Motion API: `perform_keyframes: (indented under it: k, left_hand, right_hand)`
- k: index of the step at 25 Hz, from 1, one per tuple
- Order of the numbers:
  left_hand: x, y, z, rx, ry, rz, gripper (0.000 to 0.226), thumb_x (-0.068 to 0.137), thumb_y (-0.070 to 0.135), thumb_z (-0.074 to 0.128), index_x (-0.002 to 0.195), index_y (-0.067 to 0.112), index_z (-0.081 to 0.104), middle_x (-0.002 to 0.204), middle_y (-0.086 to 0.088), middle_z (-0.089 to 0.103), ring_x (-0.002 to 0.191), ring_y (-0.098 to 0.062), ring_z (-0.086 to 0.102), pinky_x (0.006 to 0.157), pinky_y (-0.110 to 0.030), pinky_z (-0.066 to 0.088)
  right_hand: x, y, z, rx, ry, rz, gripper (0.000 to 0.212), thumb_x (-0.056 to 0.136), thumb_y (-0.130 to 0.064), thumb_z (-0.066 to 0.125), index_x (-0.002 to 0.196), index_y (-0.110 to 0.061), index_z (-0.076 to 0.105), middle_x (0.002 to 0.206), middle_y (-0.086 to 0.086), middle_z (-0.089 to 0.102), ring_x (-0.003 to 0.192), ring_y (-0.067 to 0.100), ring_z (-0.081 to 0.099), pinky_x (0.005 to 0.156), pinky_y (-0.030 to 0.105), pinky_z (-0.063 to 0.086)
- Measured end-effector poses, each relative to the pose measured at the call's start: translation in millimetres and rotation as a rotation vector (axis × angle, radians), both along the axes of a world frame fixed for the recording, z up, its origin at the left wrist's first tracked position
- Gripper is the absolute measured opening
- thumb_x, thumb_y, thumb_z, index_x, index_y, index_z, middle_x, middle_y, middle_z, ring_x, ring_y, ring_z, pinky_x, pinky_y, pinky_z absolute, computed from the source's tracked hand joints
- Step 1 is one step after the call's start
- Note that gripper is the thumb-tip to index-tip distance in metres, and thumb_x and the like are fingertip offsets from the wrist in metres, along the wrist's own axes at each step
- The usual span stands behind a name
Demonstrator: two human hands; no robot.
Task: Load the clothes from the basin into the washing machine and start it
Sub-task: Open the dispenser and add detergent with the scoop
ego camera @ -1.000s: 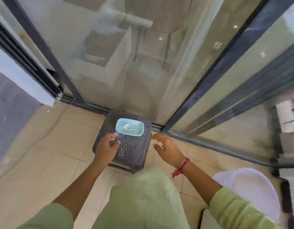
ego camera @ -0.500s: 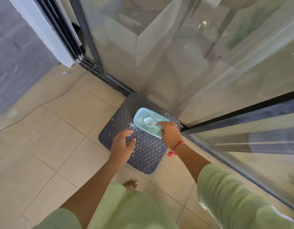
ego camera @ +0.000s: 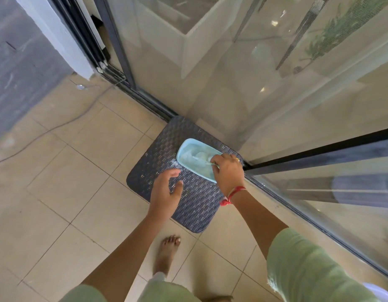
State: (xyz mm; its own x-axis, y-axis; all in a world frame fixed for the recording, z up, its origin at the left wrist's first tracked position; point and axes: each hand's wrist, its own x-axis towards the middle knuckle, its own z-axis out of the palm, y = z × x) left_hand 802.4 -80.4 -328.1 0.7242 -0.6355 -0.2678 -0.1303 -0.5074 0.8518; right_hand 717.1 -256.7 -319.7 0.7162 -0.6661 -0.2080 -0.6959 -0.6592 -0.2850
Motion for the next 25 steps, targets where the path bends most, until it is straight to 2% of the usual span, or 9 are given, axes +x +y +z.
perform_keyframes:
  k: [3,5,7,11,13,17,19,22,25]
  left_hand:
    - [4,-3,1,0.018,0.018,0.005,0.029,0.089,0.012,0.060,0.118,0.015,0.057,0.115,0.011,0.055,0.111,-0.009,0.053,0.093,-0.027,0.042]
    - [5,-1,-2,0.037,0.038,0.016,0.030,0.089,0.013,0.059,0.119,0.016,0.056,0.115,0.012,0.054,0.109,-0.006,0.051,0.091,-0.025,0.042]
    - [5,3,-4,0.052,0.051,0.029,0.030,0.089,0.013,0.060,0.119,0.016,0.056,0.115,0.011,0.054,0.108,-0.004,0.050,0.089,-0.023,0.039]
    - [7,9,-5,0.061,0.071,0.044,0.030,0.090,0.014,0.060,0.119,0.016,0.055,0.115,0.009,0.054,0.108,-0.006,0.050,0.091,-0.025,0.040]
    - [7,11,-2,0.060,0.079,0.044,0.029,0.090,0.015,0.059,0.119,0.017,0.055,0.116,0.009,0.054,0.108,-0.005,0.049,0.091,-0.025,0.039]
    - [4,11,4,0.058,0.096,0.026,0.029,0.090,0.015,0.059,0.119,0.017,0.055,0.119,0.007,0.054,0.110,-0.007,0.049,0.092,-0.027,0.040]
    - [2,10,9,0.055,0.088,0.008,0.029,0.091,0.016,0.058,0.119,0.017,0.054,0.119,0.007,0.054,0.111,-0.007,0.049,0.093,-0.029,0.042]
    - [-1,8,20,0.040,0.084,-0.019,0.028,0.091,0.016,0.057,0.119,0.018,0.054,0.121,0.005,0.055,0.111,-0.007,0.050,0.091,-0.026,0.040]
    - [-5,6,40,0.016,0.077,-0.071,0.029,0.092,0.015,0.056,0.120,0.018,0.054,0.123,0.002,0.056,0.113,-0.008,0.051,0.093,-0.027,0.040]
  right_hand:
    - [1,2,2,-0.095,0.053,0.051,0.014,0.082,-0.002,0.058,0.093,-0.007,0.066,0.088,0.013,0.061,0.070,0.036,0.061,0.062,0.040,0.052]
    - [7,8,0,-0.055,0.111,0.106,0.015,0.084,-0.001,0.056,0.094,-0.008,0.064,0.090,0.010,0.058,0.073,0.034,0.061,0.061,0.037,0.052]
    - [15,16,-1,0.080,0.090,0.064,0.016,0.090,-0.008,0.052,0.097,-0.011,0.066,0.095,0.007,0.058,0.079,0.030,0.061,0.062,0.029,0.044]
    - [21,20,-2,0.478,-0.120,-0.345,0.019,0.086,-0.013,0.065,0.104,-0.010,0.071,0.101,0.004,0.069,0.087,0.020,0.065,0.074,0.017,0.046]
    - [16,17,-1,0.576,-0.178,-0.453,0.022,0.082,-0.013,0.070,0.104,-0.009,0.071,0.092,0.000,0.067,0.080,0.014,0.061,0.069,0.009,0.044]
    - [1,15,1,0.611,-0.242,-0.602,0.021,0.078,-0.013,0.074,0.098,-0.008,0.072,0.082,-0.002,0.066,0.075,0.012,0.059,0.075,0.022,0.049]
    - [-9,16,4,0.771,-0.339,-0.722,0.020,0.077,-0.009,0.075,0.096,-0.005,0.072,0.079,0.001,0.066,0.071,0.014,0.059,0.068,0.025,0.051]
    - [-21,21,24,1.080,-0.529,-0.935,0.013,0.079,-0.005,0.072,0.092,-0.004,0.070,0.079,0.004,0.064,0.062,0.012,0.056,0.053,0.019,0.048]
    - [-42,31,59,1.260,-0.694,-1.051,0.010,0.082,-0.004,0.069,0.091,-0.006,0.068,0.077,0.003,0.065,0.061,0.009,0.057,0.052,0.017,0.049]
